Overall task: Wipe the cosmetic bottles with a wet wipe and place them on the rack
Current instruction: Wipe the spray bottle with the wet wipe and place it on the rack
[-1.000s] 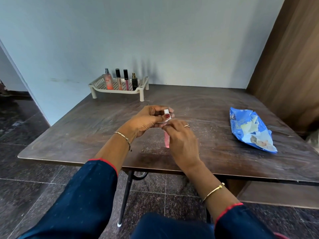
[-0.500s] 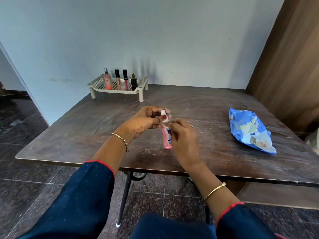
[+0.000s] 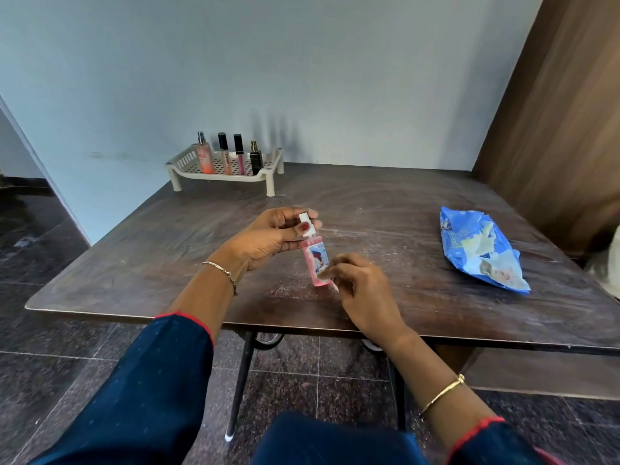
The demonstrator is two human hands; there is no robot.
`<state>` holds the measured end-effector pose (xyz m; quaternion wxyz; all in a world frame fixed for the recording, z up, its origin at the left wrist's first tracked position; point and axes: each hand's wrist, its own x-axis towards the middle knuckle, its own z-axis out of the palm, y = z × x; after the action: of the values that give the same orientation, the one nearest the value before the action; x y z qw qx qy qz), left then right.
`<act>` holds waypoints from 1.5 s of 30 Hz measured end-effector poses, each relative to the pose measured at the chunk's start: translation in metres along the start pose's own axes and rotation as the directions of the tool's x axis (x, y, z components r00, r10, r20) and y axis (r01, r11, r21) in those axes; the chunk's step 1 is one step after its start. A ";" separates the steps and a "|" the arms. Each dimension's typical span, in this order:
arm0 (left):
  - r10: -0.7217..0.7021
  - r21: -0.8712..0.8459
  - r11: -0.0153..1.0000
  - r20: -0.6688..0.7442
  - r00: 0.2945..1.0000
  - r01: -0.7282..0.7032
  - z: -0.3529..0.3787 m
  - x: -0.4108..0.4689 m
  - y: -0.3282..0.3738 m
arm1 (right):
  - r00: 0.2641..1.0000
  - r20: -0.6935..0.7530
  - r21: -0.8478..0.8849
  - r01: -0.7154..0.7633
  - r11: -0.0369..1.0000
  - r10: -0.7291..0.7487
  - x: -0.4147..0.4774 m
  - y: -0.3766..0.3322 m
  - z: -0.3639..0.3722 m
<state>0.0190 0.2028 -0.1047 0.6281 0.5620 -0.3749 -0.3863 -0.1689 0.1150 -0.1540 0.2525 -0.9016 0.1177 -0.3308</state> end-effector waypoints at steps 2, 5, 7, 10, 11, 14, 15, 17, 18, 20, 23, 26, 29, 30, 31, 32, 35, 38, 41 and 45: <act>-0.013 0.001 1.000 0.015 1.000 0.013 0.001 0.001 0.001 | 0.999 -0.019 0.025 -0.030 0.999 0.031 0.008 -0.001 -0.001; -0.019 0.027 0.999 0.025 1.000 0.018 0.004 0.004 0.004 | 0.994 -0.107 0.008 -0.035 0.999 0.035 0.024 -0.011 -0.001; -0.022 0.043 0.999 0.021 1.000 0.021 0.005 0.006 0.006 | 0.993 -0.093 -0.123 0.057 0.991 -0.069 0.028 -0.017 0.001; -0.038 0.058 0.998 0.010 0.999 0.037 0.005 0.009 0.006 | 0.978 0.064 -0.318 0.209 0.925 -0.199 0.022 -0.020 -0.001; -0.044 0.058 0.997 0.009 0.999 0.043 0.005 0.010 0.006 | 0.969 0.112 -0.353 0.244 0.903 -0.218 0.018 -0.020 -0.002; -0.058 0.055 0.997 0.006 0.998 0.057 0.006 0.013 0.006 | 0.952 0.189 -0.397 0.297 0.869 -0.239 0.006 -0.018 -0.004; -0.059 0.061 0.996 0.005 0.998 0.058 0.007 0.014 0.006 | 0.953 0.191 -0.390 0.294 0.873 -0.236 0.003 -0.016 -0.004; -0.062 0.076 0.995 0.001 0.998 0.061 0.006 0.016 0.006 | 0.958 0.186 -0.353 0.273 0.895 -0.219 0.000 -0.011 -0.005; -0.066 0.080 0.995 -0.004 0.998 0.066 0.005 0.016 0.005 | 0.958 0.193 -0.331 0.265 0.905 -0.210 -0.001 -0.008 -0.006; -0.073 0.085 0.994 -0.015 0.997 0.074 0.003 0.015 0.004 | 0.958 0.212 -0.290 0.251 0.924 -0.194 -0.001 -0.003 -0.009; -0.074 0.079 0.994 -0.030 0.997 0.076 0.000 0.011 0.003 | 0.983 0.138 -0.189 0.147 0.971 -0.122 0.001 0.000 -0.011; -0.057 0.051 0.997 -0.037 0.998 0.059 0.001 0.007 0.001 | 0.997 0.048 -0.133 0.066 0.989 -0.060 0.002 -0.006 -0.006; -0.050 0.028 0.998 -0.038 0.998 0.051 0.006 0.006 0.001 | 0.989 0.075 -0.226 0.143 0.963 -0.129 0.000 -0.011 0.001; -0.052 0.009 0.999 -0.052 0.997 0.053 0.008 0.005 0.002 | 0.985 0.093 -0.251 0.166 0.954 -0.147 -0.001 -0.012 0.000; -0.055 -0.006 0.998 -0.073 0.996 0.055 0.010 0.005 0.003 | 0.980 0.111 -0.276 0.189 0.943 -0.164 -0.002 -0.013 -0.001; -0.055 -0.003 0.998 -0.100 0.993 0.055 0.013 0.005 0.004 | 0.975 0.130 -0.303 0.211 0.929 -0.179 -0.002 -0.015 -0.002; -0.036 0.088 0.994 -0.231 0.972 0.058 0.021 0.008 0.001 | 0.969 0.153 -0.353 0.237 0.905 -0.194 -0.004 -0.020 -0.004; -0.035 0.089 0.994 -0.307 0.951 0.066 0.020 0.010 -0.004 | 0.976 0.145 -0.319 0.201 0.926 -0.162 -0.004 -0.018 -0.003; -0.033 0.085 0.995 -0.289 0.957 0.060 0.017 0.007 -0.003 | 0.982 0.123 -0.249 0.171 0.953 -0.144 -0.001 -0.010 -0.004; -0.023 0.042 0.998 -0.286 0.958 0.036 0.016 0.002 0.003 | 0.995 0.031 -0.127 0.094 0.987 -0.091 0.004 -0.011 -0.001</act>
<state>0.0054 0.1944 -0.1006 0.6564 0.6318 -0.2808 -0.3017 -0.1664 0.1227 -0.1456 0.1798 -0.9246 0.0935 -0.3225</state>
